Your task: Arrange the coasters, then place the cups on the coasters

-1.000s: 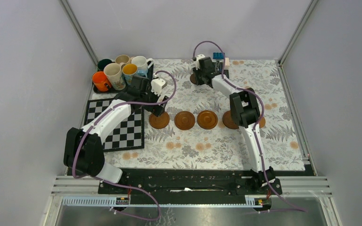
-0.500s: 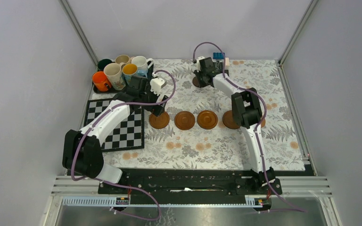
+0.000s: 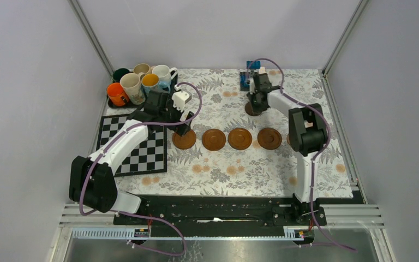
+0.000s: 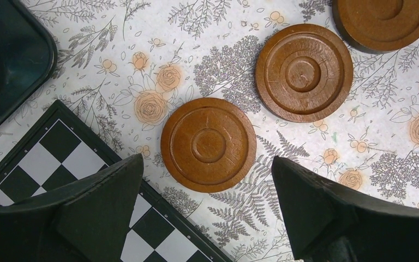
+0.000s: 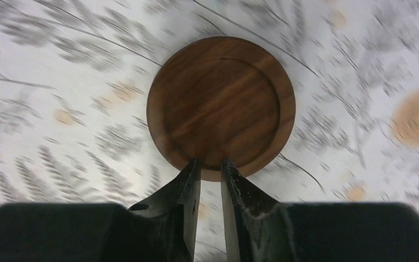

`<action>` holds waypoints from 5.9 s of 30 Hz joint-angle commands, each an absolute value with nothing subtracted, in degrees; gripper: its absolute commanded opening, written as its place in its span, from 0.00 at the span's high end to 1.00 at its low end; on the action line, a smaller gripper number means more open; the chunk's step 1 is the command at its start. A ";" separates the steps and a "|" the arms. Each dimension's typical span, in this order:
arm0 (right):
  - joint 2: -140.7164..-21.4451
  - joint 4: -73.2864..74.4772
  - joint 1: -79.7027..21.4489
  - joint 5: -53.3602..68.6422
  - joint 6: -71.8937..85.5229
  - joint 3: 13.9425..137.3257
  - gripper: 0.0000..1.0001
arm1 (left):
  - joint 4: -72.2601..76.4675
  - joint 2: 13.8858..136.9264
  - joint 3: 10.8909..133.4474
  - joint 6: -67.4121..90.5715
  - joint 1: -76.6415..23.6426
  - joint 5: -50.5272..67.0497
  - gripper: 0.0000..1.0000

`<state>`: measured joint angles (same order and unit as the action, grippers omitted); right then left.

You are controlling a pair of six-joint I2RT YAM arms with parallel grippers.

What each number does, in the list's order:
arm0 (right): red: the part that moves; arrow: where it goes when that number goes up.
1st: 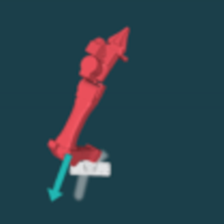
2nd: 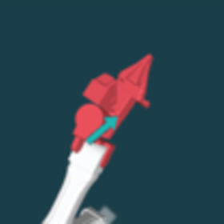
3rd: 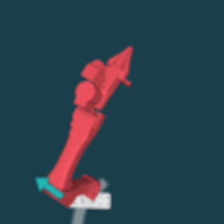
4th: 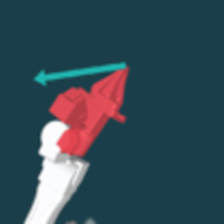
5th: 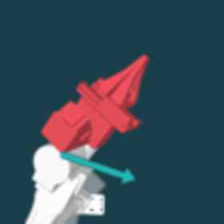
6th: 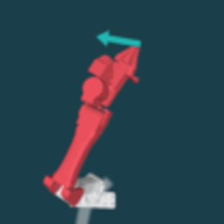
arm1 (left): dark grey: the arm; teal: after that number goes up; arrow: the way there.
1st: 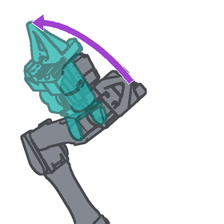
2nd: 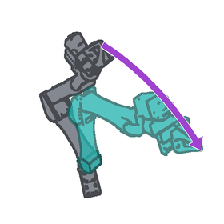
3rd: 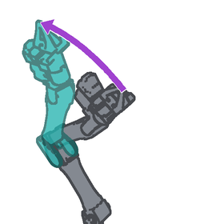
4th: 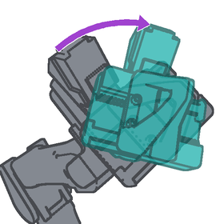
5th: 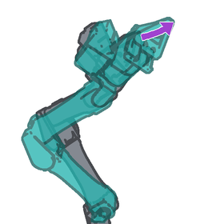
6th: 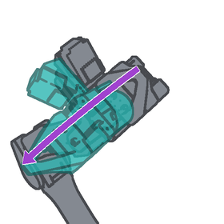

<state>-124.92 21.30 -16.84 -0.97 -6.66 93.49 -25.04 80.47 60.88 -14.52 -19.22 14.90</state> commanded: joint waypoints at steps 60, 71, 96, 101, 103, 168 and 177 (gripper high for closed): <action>-97.47 37.88 24.02 3.76 -26.24 74.84 0.60 | -18.63 79.72 60.78 -12.57 -18.91 20.76 0.01; -87.58 45.69 18.20 8.68 -29.94 63.46 0.50 | -18.52 78.53 60.29 -11.29 -18.96 20.56 0.01; -94.00 31.35 11.03 3.08 -22.94 54.23 0.57 | -18.59 79.82 61.17 -8.55 -18.82 18.23 0.01; -95.35 30.67 10.99 3.17 -22.83 55.16 0.57 | -18.20 80.44 61.63 -7.94 -18.74 17.92 0.01; -95.61 30.64 10.83 3.50 -22.65 55.24 0.57 | -18.06 80.78 61.84 -7.55 -18.72 17.83 0.01; -90.37 47.84 10.72 14.71 -15.91 77.81 0.39 | -20.30 137.21 111.35 -9.00 -14.12 9.76 0.88; -90.39 47.68 10.72 14.63 -16.34 77.41 0.39 | -20.81 138.39 113.73 -12.05 -19.50 11.32 0.99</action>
<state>-90.80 47.11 11.22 13.23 -16.64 75.70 -22.41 136.99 111.07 -9.87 -12.38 -0.32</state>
